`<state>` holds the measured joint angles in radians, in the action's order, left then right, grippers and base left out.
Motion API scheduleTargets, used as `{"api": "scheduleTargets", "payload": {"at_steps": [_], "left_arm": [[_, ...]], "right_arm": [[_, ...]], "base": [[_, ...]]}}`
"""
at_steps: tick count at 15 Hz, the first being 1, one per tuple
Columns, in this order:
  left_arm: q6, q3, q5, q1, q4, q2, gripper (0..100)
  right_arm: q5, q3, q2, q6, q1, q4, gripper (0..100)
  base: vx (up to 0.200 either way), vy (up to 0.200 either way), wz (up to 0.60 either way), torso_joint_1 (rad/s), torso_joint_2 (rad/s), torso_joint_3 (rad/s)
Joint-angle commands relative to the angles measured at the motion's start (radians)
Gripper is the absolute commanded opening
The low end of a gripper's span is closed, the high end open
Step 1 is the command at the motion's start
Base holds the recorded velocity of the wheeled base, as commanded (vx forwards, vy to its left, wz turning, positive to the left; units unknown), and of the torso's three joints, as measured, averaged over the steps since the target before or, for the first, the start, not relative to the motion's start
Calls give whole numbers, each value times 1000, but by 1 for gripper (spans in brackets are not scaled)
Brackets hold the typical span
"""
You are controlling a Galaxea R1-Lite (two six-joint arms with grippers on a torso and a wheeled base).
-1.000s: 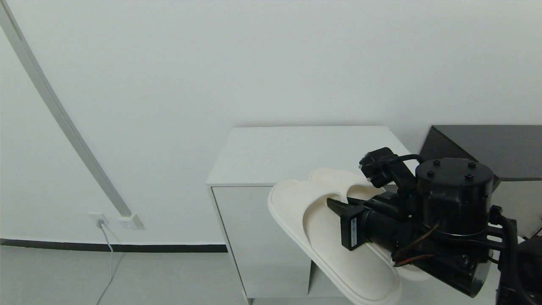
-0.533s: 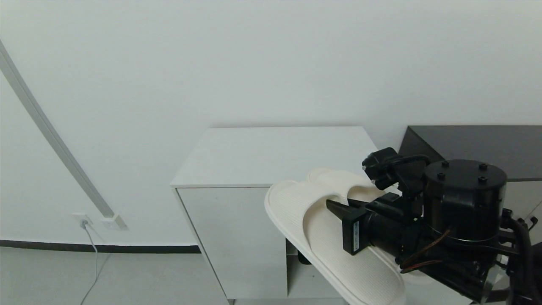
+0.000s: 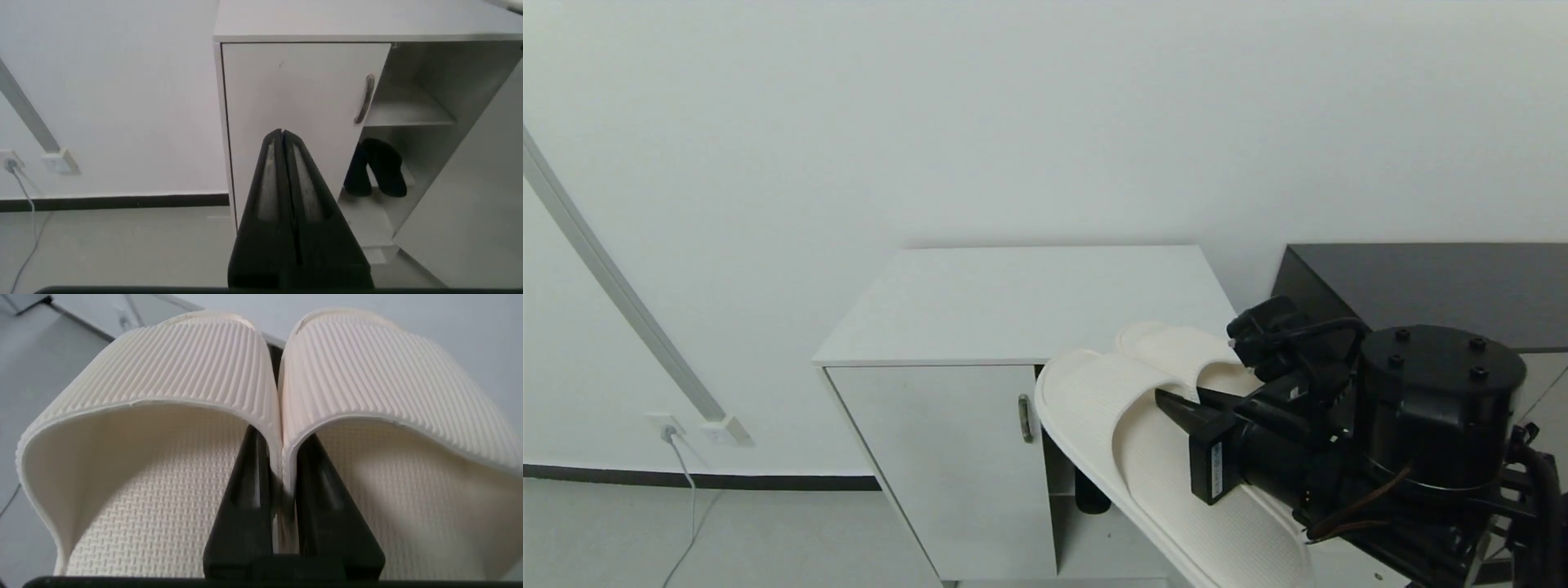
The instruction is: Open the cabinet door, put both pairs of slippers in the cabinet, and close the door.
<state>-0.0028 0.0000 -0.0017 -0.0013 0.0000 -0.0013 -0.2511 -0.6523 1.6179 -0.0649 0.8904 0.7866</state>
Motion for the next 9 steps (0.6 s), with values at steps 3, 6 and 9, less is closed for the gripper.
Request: {"api": "scheduleTargets", "payload": {"at_steps": [3, 6, 9], "left_arm": [[0, 0, 0, 0, 0, 1, 0], [0, 0, 0, 0, 0, 1, 0], [-2, 0, 2, 0, 0, 1, 0]], "right_arm": [[6, 17, 8, 2, 2, 6, 0], [4, 17, 7, 2, 2, 6, 0], [4, 34, -1, 5, 8, 17, 0]], "base": [[0, 0, 0, 0, 0, 0], [0, 0, 0, 0, 0, 0], [0, 0, 0, 0, 0, 0]]}}
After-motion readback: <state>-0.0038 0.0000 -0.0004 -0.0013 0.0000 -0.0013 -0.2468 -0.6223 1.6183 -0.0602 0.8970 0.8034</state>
